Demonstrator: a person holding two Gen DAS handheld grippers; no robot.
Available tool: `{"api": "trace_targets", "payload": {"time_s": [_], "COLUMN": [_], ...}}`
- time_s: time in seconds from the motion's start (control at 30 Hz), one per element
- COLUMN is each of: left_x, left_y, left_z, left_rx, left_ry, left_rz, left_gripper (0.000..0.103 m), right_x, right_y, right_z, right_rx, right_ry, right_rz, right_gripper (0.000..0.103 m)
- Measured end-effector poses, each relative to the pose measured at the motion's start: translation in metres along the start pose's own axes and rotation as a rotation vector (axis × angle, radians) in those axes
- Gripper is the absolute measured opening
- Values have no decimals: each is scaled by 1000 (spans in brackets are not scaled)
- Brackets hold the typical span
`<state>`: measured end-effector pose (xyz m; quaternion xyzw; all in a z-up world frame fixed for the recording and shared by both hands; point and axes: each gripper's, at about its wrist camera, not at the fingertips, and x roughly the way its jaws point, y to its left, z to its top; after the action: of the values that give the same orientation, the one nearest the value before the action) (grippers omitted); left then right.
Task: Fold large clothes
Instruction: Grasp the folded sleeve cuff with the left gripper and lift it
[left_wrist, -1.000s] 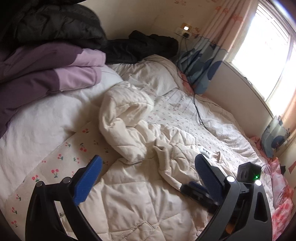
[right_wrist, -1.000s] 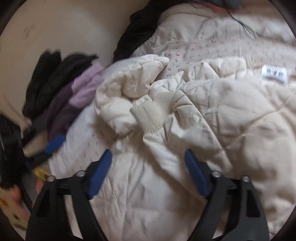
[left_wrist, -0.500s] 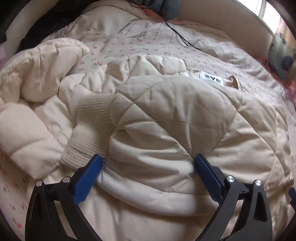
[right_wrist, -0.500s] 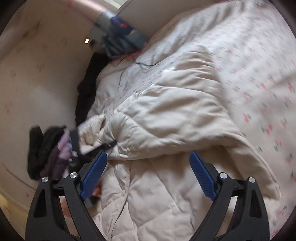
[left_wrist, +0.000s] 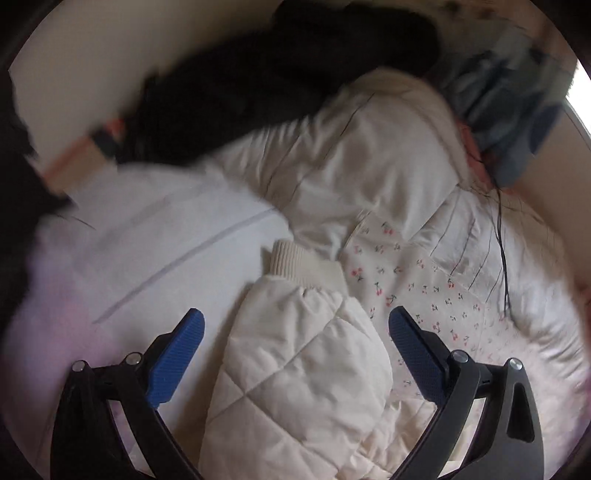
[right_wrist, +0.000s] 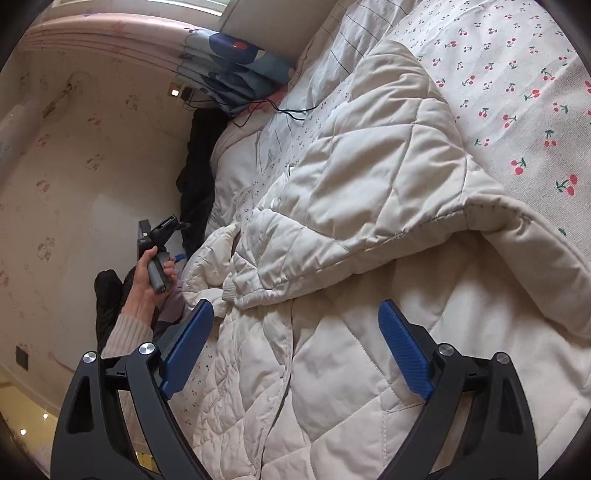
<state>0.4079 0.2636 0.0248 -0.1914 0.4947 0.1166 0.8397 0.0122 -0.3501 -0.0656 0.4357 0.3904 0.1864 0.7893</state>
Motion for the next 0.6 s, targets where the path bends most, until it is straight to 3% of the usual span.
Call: {"api": "trace_targets", "payload": {"time_s": [0.07,0.13,0.17,0.2,0.23,0.27,0.3,0.37,0.5,0.57,0.6], "left_x": [25,59,66,69,68,65,58,27,-66,-94,-97], "left_y": [6,3,4,4,5,7,8,3,-7,-17,-26], "left_z": [-2,-16,-20,-27,-31,-36,-40,-52,-112,-156,-186], "left_rx": [-27,-16,-4,-1,-12,-34,-44,5,229,411,532], "left_ry": [85,241,260,257,252,252,235,116,-212,-302,-309], "left_rz": [-16,-20,-8,-15,-40,-106,-153,-244,-320,-289,-249], "left_gripper": [96,96,95,88,66,52,33,21,19,20,26], "right_x": [0,3,5,7,9,9,10,9,5,6,6], "right_y": [1,1,2,3,3,3,4,5,10,13,14], "right_z": [-1,-3,-3,-4,-4,-4,-5,-4,-2,-3,-3], "right_rx": [-11,-22,-26,-30,-32,-31,-27,-19,-17,-20,-22], "right_ry": [1,3,5,6,6,4,-1,-7,-15,-15,-11], "right_rz": [-8,-17,-22,-26,-26,-23,-15,6,34,41,45], "right_gripper": [87,87,87,87,87,87,87,87,87,87,87]}}
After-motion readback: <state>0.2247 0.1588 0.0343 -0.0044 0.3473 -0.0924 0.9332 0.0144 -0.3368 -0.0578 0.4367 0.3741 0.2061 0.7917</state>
